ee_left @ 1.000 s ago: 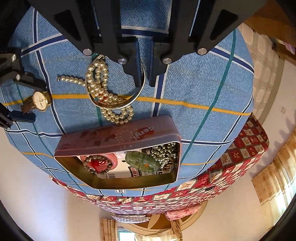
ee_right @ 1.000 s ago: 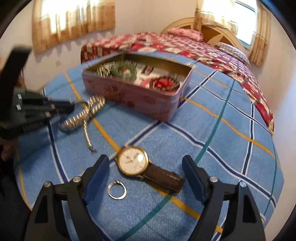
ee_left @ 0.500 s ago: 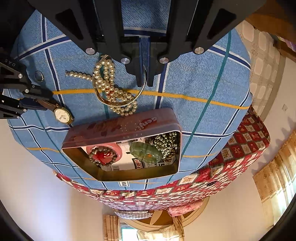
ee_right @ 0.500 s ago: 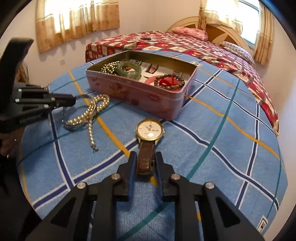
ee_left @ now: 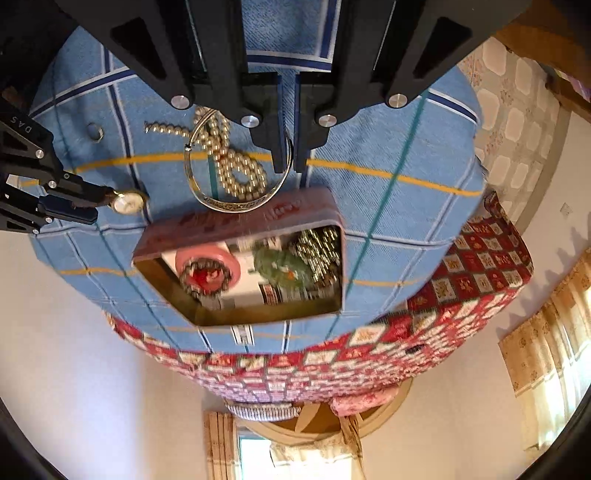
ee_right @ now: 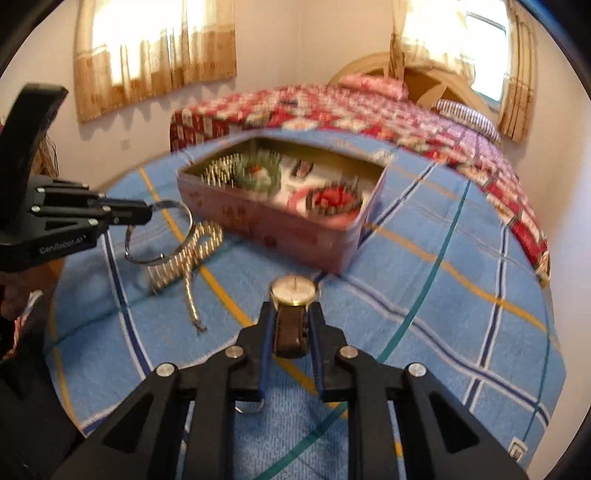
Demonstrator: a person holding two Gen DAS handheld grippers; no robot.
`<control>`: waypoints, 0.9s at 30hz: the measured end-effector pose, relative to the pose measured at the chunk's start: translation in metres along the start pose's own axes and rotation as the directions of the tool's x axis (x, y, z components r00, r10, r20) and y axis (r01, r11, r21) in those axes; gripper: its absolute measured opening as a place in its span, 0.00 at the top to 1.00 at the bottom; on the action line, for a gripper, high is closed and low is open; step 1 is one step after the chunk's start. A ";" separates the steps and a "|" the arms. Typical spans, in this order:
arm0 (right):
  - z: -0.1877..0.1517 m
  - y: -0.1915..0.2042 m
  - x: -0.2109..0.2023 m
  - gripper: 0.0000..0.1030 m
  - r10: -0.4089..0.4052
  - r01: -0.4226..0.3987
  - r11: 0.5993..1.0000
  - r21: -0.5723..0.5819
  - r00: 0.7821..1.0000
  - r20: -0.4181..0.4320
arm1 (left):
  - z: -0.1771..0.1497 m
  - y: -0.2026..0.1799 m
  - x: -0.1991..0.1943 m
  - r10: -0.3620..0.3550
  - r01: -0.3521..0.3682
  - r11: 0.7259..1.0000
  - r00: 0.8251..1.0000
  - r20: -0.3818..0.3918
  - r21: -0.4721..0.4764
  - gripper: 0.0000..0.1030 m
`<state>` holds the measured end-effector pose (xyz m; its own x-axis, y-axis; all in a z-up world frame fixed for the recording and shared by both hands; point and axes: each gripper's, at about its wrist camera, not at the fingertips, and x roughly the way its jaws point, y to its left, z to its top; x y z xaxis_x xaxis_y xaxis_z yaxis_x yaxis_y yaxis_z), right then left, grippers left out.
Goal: Organize jewelry
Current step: 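Carry the silver bangle and gold watch over the tin with both tools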
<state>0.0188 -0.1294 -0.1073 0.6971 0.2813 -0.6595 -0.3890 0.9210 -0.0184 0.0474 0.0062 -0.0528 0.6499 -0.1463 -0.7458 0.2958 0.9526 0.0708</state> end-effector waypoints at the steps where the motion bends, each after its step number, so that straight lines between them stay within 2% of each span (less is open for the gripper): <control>1: 0.002 0.000 -0.004 0.81 -0.003 0.003 1.000 0.001 1.000 0.018 | 0.003 0.002 -0.004 0.001 -0.001 1.000 1.000 0.010 -0.004 0.98; 7: 0.013 0.002 -0.014 0.81 -0.023 0.023 1.000 -0.002 0.996 0.086 | 0.014 0.007 -0.012 0.016 -0.015 1.000 0.999 0.038 -0.015 0.98; 15: 0.028 -0.005 -0.012 0.81 -0.035 0.036 0.999 -0.007 0.994 0.100 | 0.029 0.011 -0.013 0.034 -0.034 0.999 0.998 0.058 -0.005 0.98; 27: 0.064 -0.010 -0.021 0.81 -0.050 0.055 0.998 -0.025 0.982 0.182 | 0.063 0.015 -0.008 0.062 -0.064 0.998 0.995 0.084 0.018 0.98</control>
<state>0.0466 -0.1277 -0.0454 0.8136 0.2793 -0.5099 -0.3649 0.9281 -0.0740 0.0906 0.0046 -0.0043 0.7232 -0.1088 -0.6820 0.2665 0.9550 0.1301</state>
